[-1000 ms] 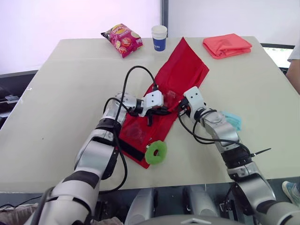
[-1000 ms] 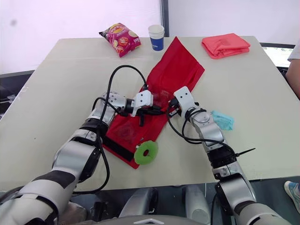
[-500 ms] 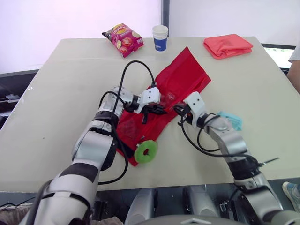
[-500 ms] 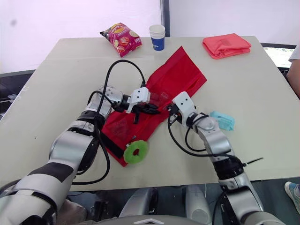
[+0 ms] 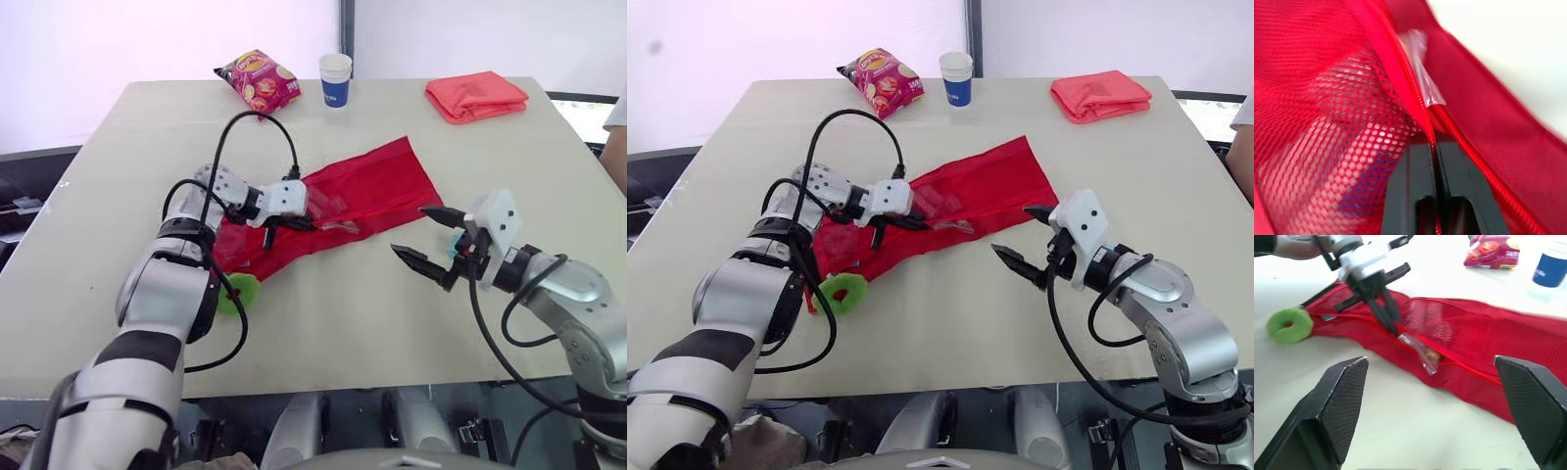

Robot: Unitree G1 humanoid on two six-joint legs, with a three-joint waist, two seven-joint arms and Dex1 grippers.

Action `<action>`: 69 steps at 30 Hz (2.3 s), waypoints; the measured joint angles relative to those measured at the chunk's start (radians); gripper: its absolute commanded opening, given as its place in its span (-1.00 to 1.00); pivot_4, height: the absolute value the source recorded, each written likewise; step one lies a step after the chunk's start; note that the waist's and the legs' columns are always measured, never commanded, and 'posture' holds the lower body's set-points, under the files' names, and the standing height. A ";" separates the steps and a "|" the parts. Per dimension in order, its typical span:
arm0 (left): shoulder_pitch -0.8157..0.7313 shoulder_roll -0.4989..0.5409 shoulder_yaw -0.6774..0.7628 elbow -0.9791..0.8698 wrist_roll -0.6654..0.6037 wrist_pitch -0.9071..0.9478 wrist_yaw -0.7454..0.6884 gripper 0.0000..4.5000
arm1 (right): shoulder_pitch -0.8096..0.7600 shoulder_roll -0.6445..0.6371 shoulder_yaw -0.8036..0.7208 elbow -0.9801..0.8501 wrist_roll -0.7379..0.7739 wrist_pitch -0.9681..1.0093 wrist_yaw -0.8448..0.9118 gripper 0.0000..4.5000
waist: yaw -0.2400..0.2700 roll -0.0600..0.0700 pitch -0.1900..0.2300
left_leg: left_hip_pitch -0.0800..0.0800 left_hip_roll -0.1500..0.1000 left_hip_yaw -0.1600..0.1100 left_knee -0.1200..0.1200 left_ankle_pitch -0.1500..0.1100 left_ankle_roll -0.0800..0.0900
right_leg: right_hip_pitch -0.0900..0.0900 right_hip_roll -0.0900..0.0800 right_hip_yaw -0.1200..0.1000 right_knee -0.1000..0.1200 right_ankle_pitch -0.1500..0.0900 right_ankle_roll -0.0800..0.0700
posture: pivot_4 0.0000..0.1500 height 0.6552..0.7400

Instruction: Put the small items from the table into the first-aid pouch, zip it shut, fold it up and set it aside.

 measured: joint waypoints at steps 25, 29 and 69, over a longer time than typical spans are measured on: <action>0.470 -0.128 0.007 -1.195 -0.112 1.001 0.545 0.52 | 0.026 -0.062 0.025 -0.019 0.061 -0.006 -0.042 1.00 | 0.038 0.000 0.000 | 0.001 0.000 0.001 0.001 0.002 -0.004 | 0.001 -0.001 0.002 0.000 0.000 0.000 | 1.00 1.00; 0.429 -0.121 -0.080 -1.135 -0.061 0.936 0.558 0.52 | 0.017 -0.061 0.026 -0.023 0.065 -0.003 -0.060 1.00 | 0.040 0.000 0.000 | 0.001 0.000 0.001 0.001 0.002 -0.004 | 0.001 -0.002 0.002 0.000 0.000 0.000 | 1.00 1.00; -0.010 -0.020 -0.228 -0.049 0.115 -0.550 0.344 -0.96 | 0.238 -0.236 -0.259 -0.173 0.190 0.054 -0.057 1.00 | 0.041 -0.001 0.001 | 0.000 -0.004 0.000 0.001 0.000 0.001 | 0.001 -0.001 0.000 -0.001 0.000 0.000 | 1.00 1.00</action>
